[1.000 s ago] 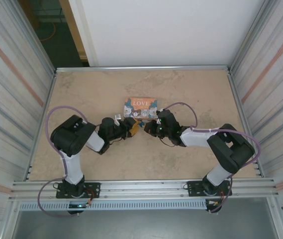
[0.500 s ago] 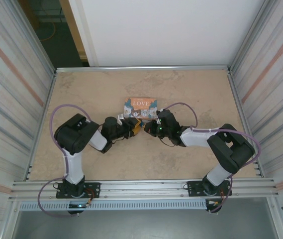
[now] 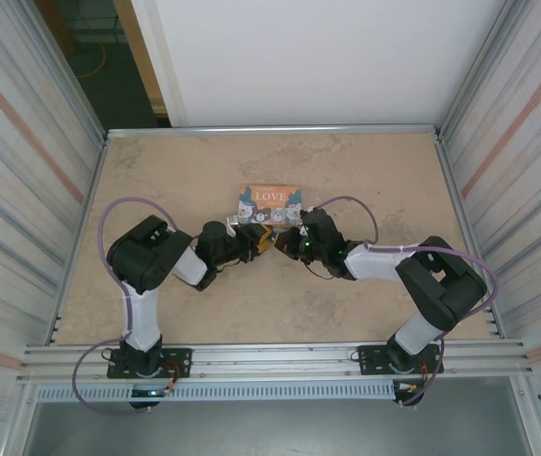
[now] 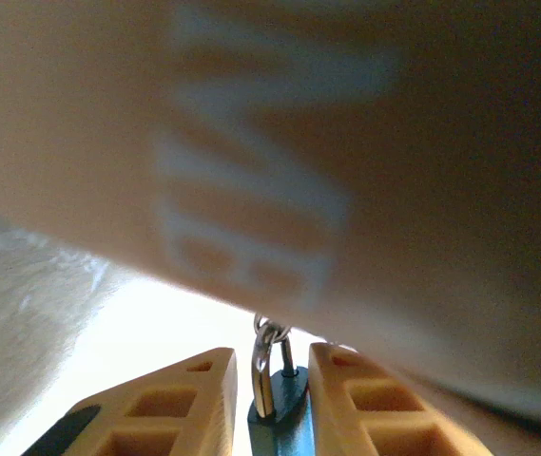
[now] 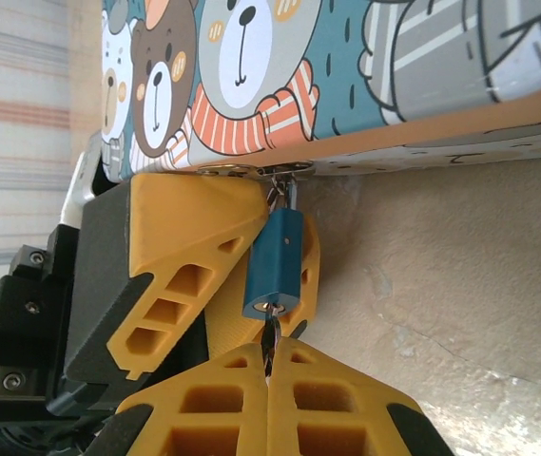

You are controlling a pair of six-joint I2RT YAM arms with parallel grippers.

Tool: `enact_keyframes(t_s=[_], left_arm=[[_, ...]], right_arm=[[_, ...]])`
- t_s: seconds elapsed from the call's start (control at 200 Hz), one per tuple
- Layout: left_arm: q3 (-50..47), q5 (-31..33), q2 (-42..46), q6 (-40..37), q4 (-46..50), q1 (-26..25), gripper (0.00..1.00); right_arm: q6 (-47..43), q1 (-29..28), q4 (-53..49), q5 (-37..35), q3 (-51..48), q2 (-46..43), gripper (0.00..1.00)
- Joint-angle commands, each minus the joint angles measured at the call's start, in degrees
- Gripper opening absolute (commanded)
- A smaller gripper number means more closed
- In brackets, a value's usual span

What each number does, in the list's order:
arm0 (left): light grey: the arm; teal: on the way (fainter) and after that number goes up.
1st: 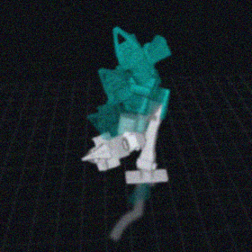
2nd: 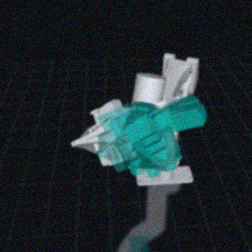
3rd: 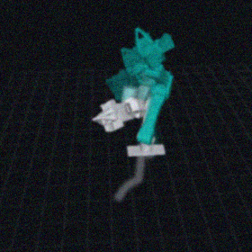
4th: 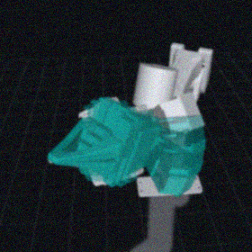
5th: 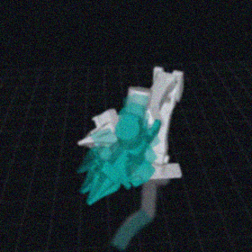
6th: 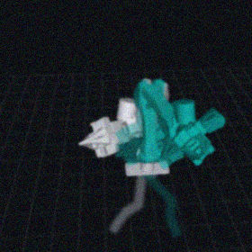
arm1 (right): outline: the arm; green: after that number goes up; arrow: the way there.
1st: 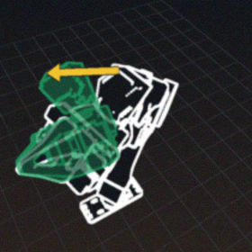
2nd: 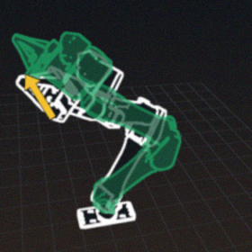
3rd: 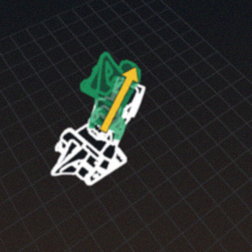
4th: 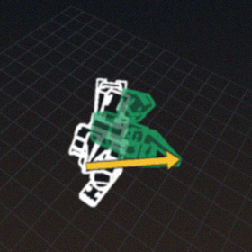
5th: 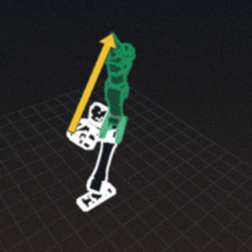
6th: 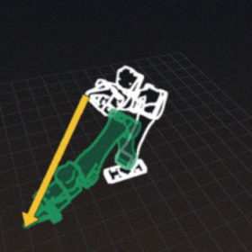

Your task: Unlock the padlock with the key

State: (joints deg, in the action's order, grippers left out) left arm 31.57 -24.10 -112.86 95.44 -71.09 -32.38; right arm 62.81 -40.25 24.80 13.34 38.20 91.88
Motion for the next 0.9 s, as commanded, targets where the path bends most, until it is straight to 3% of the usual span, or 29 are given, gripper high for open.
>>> enact_keyframes(t_s=[0.0,0.311,0.491,0.666,0.892], left_arm=[[0.7,0.9,-1.2,0.5,-1.2,-0.7,0.23],[-0.1,1.7,3.0,-2.2,3.0,-0.8,0.09],[0.5,2.1,10.9,-6.8,17.0,-0.8,0.04],[1.2,2.2,16.3,-7.6,25.4,-0.8,0.0],[3.1,1.5,22.6,-8.1,37.8,-0.8,0.0]], right_arm=[[1.9,-0.3,6.0,1.0,-0.1,-0.8,0.0],[2.3,0.0,6.6,0.6,-1.3,-2.3,0.05],[-0.8,0.6,1.7,-0.6,-2.4,-6.5,0.23],[-9.3,0.7,-10.1,-4.4,-1.5,-13.4,0.33],[-26.9,-0.3,-22.4,-10.9,1.1,-23.2,0.37]])
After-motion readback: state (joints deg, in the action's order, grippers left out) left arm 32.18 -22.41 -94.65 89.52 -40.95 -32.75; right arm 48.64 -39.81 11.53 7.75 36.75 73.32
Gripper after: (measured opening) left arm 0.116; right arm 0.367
